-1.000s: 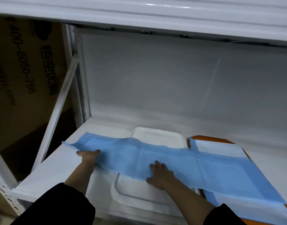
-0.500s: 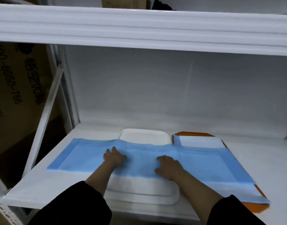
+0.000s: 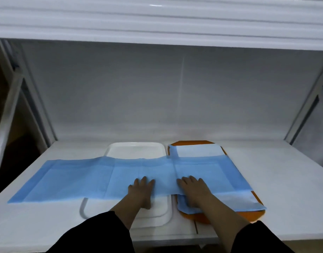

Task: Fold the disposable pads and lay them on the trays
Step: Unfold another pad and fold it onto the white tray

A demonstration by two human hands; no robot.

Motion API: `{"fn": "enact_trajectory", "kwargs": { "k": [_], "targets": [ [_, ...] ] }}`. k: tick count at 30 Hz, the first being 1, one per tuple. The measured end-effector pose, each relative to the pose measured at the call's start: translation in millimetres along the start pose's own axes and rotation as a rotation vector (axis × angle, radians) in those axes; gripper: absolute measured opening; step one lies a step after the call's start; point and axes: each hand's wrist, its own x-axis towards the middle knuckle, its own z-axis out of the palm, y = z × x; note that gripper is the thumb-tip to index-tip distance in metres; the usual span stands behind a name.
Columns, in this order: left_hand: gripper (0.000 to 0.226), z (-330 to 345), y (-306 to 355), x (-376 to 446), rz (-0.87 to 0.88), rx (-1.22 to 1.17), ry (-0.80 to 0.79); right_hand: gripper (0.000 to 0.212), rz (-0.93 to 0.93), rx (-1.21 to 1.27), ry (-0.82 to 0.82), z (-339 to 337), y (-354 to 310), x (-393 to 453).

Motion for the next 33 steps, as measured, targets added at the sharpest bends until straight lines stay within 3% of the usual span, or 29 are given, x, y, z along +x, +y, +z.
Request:
{"fn": "enact_trajectory", "kwargs": {
  "k": [5, 16, 25, 33],
  "targets": [
    [0.083, 6, -5, 5, -0.005, 0.121, 0.063, 0.082, -0.03, -0.117, 0.073, 7, 13, 6],
    [0.069, 9, -8, 6, 0.006, 0.267, 0.122, 0.062, 0.063, -0.15, -0.023, 14, 27, 14],
    [0.08, 12, -17, 14, -0.05, 0.004, 0.106, 0.035, -0.001, -0.258, 0.475, -30, 51, 22],
    [0.054, 3, 7, 19, -0.14, 0.016, 0.187, 0.036, -0.092, -0.358, 0.652, -48, 104, 3]
  ]
}}
